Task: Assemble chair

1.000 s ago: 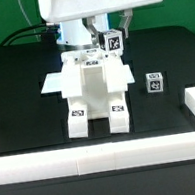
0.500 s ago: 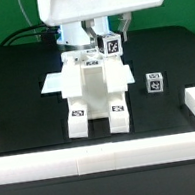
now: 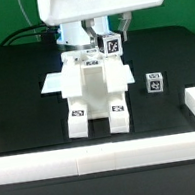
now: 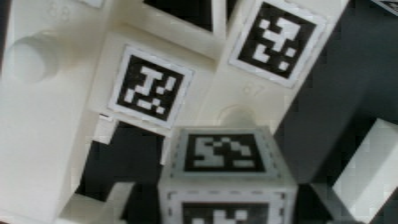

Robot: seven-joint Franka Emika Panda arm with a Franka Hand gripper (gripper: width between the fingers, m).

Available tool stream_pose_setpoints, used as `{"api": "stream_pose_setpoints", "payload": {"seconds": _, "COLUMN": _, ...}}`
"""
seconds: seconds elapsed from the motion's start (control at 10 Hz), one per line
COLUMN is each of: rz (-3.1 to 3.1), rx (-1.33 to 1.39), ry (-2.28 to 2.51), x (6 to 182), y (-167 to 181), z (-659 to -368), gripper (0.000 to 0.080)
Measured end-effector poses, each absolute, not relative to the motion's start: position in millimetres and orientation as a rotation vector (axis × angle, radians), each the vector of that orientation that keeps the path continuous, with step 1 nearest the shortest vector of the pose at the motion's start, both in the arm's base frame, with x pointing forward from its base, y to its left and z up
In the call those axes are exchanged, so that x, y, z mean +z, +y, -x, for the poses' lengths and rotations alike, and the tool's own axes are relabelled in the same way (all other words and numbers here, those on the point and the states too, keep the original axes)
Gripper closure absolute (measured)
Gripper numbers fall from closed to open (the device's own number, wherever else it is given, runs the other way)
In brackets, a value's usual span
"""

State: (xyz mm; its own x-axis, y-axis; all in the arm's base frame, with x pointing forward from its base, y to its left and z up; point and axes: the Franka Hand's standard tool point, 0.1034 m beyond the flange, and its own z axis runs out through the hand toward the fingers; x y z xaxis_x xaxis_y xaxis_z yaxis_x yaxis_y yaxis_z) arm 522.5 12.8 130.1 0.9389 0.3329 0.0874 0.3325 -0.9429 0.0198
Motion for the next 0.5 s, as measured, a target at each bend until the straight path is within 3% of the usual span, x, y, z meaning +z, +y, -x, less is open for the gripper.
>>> {"api": "stream_pose_setpoints", "payload": {"seconds": 0.5, "rz": -3.097, "rx": 0.13, "ry": 0.535, "x": 134.5, "y": 15.3, "z": -520.2, "gripper": 0.0515}}
